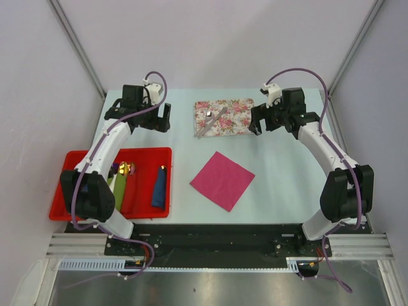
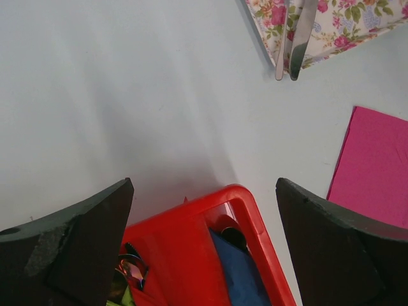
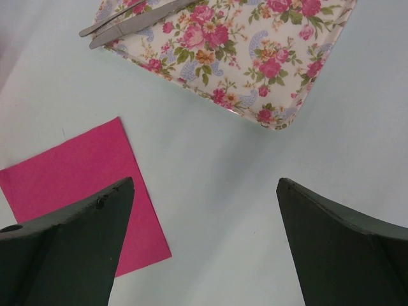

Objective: Place the utensils on the paper napkin and roll it up

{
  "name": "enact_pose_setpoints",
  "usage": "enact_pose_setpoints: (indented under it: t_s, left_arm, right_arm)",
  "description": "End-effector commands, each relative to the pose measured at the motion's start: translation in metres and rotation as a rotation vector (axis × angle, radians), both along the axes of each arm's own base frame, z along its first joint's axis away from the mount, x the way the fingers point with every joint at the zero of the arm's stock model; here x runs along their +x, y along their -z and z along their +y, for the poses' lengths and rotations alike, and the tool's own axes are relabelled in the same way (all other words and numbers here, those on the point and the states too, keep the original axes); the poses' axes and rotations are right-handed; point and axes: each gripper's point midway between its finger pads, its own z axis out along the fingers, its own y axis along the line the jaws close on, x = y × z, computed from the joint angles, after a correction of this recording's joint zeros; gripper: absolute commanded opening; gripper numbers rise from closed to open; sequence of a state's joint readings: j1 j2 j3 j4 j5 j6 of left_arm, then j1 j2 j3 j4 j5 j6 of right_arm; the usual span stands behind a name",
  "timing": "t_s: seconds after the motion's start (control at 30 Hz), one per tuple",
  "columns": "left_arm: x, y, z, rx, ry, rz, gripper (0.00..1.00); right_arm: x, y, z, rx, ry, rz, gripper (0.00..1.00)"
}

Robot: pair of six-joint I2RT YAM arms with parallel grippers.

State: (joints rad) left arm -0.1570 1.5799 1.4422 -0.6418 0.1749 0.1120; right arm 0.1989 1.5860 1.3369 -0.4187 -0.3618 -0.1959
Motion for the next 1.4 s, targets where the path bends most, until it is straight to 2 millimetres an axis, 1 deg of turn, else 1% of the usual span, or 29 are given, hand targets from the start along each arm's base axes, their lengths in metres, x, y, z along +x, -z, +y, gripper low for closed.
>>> enact_pose_setpoints:
  t_s: [0.0, 0.03, 0.13, 0.23, 0.27, 0.33, 0.37, 0.4, 0.47, 0.5, 0.53, 0.57, 0.6, 0.63, 0.67, 0.7, 0.73, 0.77, 0.83, 0.87, 0.93, 0.97, 1.07, 1.1, 1.17, 1.2, 1.3, 1.33, 1.37]
  left_arm:
    - [0.007, -0.032, 0.004, -0.002, -0.044, -0.100, 1.00]
    - [0.007, -0.032, 0.005, 0.002, -0.055, -0.099, 1.00]
    - [0.004, -0.032, 0.008, 0.001, -0.074, -0.096, 1.00]
    - [0.002, -0.033, 0.015, 0.016, -0.110, -0.108, 1.00]
    - [0.002, -0.034, 0.020, 0.033, -0.133, -0.116, 1.00]
    - [0.001, -0.035, 0.026, 0.053, -0.157, -0.125, 1.00]
    - [0.001, -0.034, 0.035, 0.083, -0.196, -0.124, 1.00]
    - [0.001, -0.033, 0.040, 0.098, -0.222, -0.122, 1.00]
    - [0.000, -0.032, 0.050, 0.107, -0.274, -0.112, 1.00]
    - [-0.001, -0.032, 0.057, 0.118, -0.304, -0.110, 1.00]
    - [0.000, -0.031, 0.060, 0.114, -0.321, -0.104, 1.00]
    - [-0.002, -0.029, 0.068, 0.100, -0.362, -0.090, 1.00]
    - [-0.003, -0.030, 0.072, 0.092, -0.381, -0.085, 1.00]
    - [-0.004, -0.030, 0.077, 0.085, -0.406, -0.082, 1.00]
    - [-0.005, -0.030, 0.086, 0.072, -0.441, -0.076, 1.00]
    - [-0.006, -0.032, 0.090, 0.067, -0.452, -0.079, 1.00]
    - [-0.007, -0.034, 0.093, 0.066, -0.463, -0.081, 1.00]
    - [-0.007, -0.035, 0.101, 0.064, -0.486, -0.087, 1.00]
    - [-0.010, -0.037, 0.107, 0.067, -0.504, -0.095, 1.00]
    - [-0.010, -0.037, 0.109, 0.065, -0.515, -0.098, 1.00]
    - [-0.011, -0.036, 0.114, 0.071, -0.532, -0.101, 1.00]
    - [-0.012, -0.036, 0.115, 0.073, -0.536, -0.102, 1.00]
    - [-0.014, -0.034, 0.118, 0.082, -0.555, -0.104, 1.00]
    - [-0.015, -0.032, 0.119, 0.084, -0.556, -0.100, 1.00]
    - [-0.015, -0.031, 0.120, 0.089, -0.559, -0.101, 1.00]
    - [-0.015, -0.030, 0.120, 0.092, -0.559, -0.098, 1.00]
    - [-0.014, -0.027, 0.120, 0.096, -0.559, -0.093, 1.00]
    - [-0.014, -0.027, 0.121, 0.099, -0.559, -0.091, 1.00]
    - [-0.014, -0.025, 0.121, 0.102, -0.558, -0.086, 1.00]
  right_arm:
    - [0.027, -0.029, 0.003, 0.038, 0.057, -0.087, 1.00]
    - [0.031, -0.034, 0.003, 0.046, 0.072, -0.098, 1.00]
    - [0.040, -0.035, 0.007, 0.054, 0.087, -0.099, 1.00]
    - [0.053, -0.038, 0.011, 0.064, 0.123, -0.110, 1.00]
    - [0.059, -0.044, 0.012, 0.071, 0.133, -0.125, 1.00]
    - [0.071, -0.043, 0.017, 0.074, 0.171, -0.138, 1.00]
    - [0.080, -0.053, 0.019, 0.094, 0.198, -0.161, 1.00]
    - [0.087, -0.056, 0.017, 0.080, 0.236, -0.178, 1.00]
    - [0.100, -0.048, 0.030, 0.103, 0.287, -0.158, 1.00]
    - [0.110, -0.062, 0.029, 0.111, 0.328, -0.193, 1.00]
    - [0.118, -0.049, 0.034, 0.106, 0.345, -0.174, 1.00]
    - [0.121, -0.052, 0.045, 0.123, 0.338, -0.177, 1.00]
    - [0.128, -0.053, 0.043, 0.118, 0.397, -0.190, 1.00]
    - [0.138, -0.052, 0.048, 0.123, 0.414, -0.198, 1.00]
    - [0.141, -0.051, 0.055, 0.127, 0.421, -0.202, 1.00]
    - [0.146, -0.050, 0.055, 0.127, 0.458, -0.207, 1.00]
    - [0.152, -0.057, 0.058, 0.141, 0.477, -0.226, 1.00]
    - [0.157, -0.044, 0.062, 0.131, 0.490, -0.211, 0.98]
    - [0.163, -0.048, 0.070, 0.149, 0.524, -0.221, 0.95]
    - [0.167, -0.033, 0.074, 0.135, 0.531, -0.201, 0.94]
    - [0.169, -0.030, 0.083, 0.141, 0.553, -0.196, 0.90]
    - [0.170, -0.017, 0.086, 0.130, 0.556, -0.174, 0.89]
    - [0.169, -0.003, 0.096, 0.138, 0.570, -0.143, 0.84]
    - [0.169, 0.009, 0.099, 0.128, 0.578, -0.128, 0.83]
    - [0.168, 0.017, 0.108, 0.138, 0.580, -0.106, 0.81]
    - [0.168, 0.027, 0.109, 0.133, 0.584, -0.089, 0.80]
    - [0.168, 0.034, 0.122, 0.140, 0.572, -0.079, 0.74]
    - [0.168, 0.044, 0.127, 0.131, 0.570, -0.069, 0.70]
    - [0.169, 0.046, 0.128, 0.131, 0.576, -0.069, 0.69]
